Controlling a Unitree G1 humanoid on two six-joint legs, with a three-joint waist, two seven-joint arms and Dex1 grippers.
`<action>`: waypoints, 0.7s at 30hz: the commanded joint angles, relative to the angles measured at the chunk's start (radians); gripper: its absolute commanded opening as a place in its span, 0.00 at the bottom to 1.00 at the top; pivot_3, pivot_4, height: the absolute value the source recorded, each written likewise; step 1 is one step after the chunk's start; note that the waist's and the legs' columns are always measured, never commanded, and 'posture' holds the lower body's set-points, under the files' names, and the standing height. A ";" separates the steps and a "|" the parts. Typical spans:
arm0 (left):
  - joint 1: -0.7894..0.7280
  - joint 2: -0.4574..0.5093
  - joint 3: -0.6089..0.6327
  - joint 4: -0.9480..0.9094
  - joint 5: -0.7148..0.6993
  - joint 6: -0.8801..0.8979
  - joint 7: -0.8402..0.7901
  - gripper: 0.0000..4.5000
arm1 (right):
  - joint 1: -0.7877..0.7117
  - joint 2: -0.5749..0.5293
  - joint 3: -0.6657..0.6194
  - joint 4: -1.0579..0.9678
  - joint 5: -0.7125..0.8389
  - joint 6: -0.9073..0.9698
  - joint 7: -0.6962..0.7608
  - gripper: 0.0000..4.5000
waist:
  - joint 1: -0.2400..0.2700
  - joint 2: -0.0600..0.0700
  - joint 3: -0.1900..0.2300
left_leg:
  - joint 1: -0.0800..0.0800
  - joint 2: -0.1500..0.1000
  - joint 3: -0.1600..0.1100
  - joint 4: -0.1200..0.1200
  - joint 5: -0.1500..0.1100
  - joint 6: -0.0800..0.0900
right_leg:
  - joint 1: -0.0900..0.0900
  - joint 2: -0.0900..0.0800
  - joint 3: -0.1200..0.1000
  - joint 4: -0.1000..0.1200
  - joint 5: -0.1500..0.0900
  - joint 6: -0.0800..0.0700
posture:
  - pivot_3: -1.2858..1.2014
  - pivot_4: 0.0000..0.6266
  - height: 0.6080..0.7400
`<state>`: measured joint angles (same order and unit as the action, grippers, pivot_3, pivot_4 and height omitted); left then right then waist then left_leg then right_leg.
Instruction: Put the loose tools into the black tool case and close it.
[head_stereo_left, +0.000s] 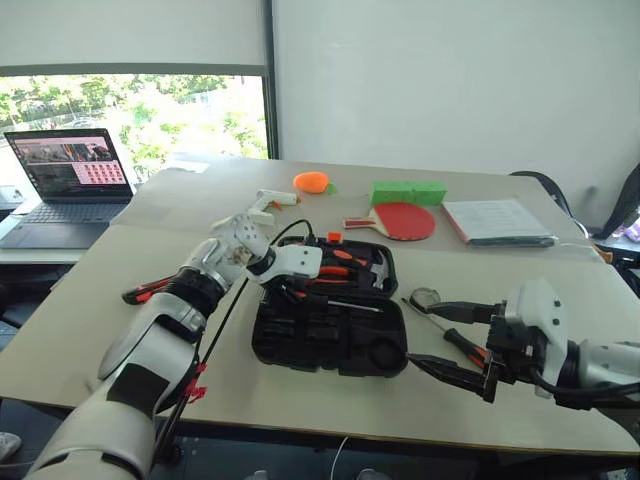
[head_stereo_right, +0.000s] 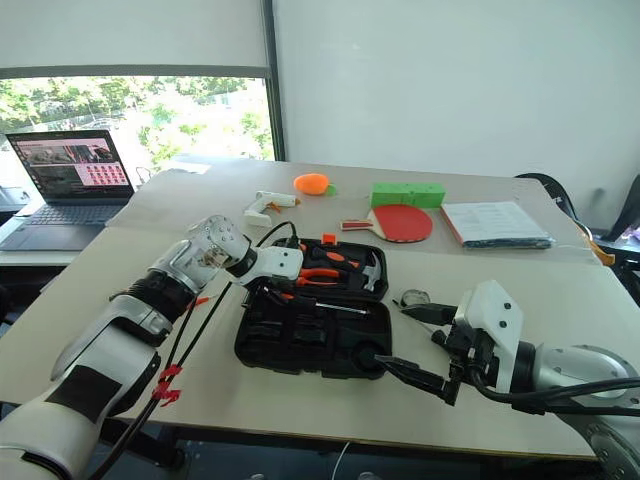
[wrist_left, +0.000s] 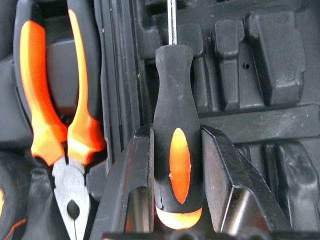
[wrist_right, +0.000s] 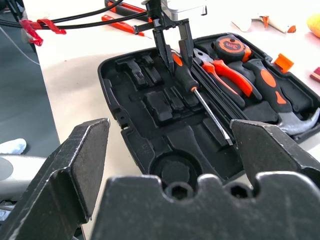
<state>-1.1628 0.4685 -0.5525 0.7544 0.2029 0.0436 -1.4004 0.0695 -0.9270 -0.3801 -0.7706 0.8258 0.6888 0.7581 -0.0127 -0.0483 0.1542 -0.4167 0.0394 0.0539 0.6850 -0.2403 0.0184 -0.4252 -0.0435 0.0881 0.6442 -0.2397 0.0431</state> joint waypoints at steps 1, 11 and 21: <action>-0.005 0.001 0.019 0.006 0.025 -0.016 0.017 0.19 | -0.003 0.002 -0.023 -0.020 0.001 -0.014 -0.009 1.00 | 0.000 0.000 0.000 | 0.000 0.000 0.000 0.000 0.000 0.000 | 0.000 0.000 0.000 0.000 0.000 0.000 | 0.52 0.24 0.97; -0.007 0.019 0.031 0.020 0.055 -0.014 0.014 0.19 | -0.013 0.012 0.001 -0.009 -0.011 -0.024 -0.009 1.00 | 0.000 0.000 0.000 | 0.001 0.000 0.000 0.002 0.000 0.000 | 0.001 0.000 0.000 0.003 0.000 0.000 | 0.52 0.24 0.97; -0.040 0.039 0.077 -0.018 0.017 0.037 -0.028 0.71 | -0.038 0.024 0.037 0.006 -0.029 -0.031 -0.001 1.00 | 0.000 0.000 0.000 | 0.001 0.000 -0.001 0.003 0.000 0.000 | 0.001 0.000 0.000 0.003 0.000 0.000 | 0.52 0.24 0.97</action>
<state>-1.1629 0.4918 -0.5257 0.7777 0.2423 0.0494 -1.4185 0.0483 -0.9074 -0.3312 -0.7556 0.8010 0.6855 0.7559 -0.0126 -0.0483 0.1542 -0.4156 0.0391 0.0532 0.6877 -0.2402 0.0185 -0.4240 -0.0434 0.0881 0.6472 -0.2396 0.0431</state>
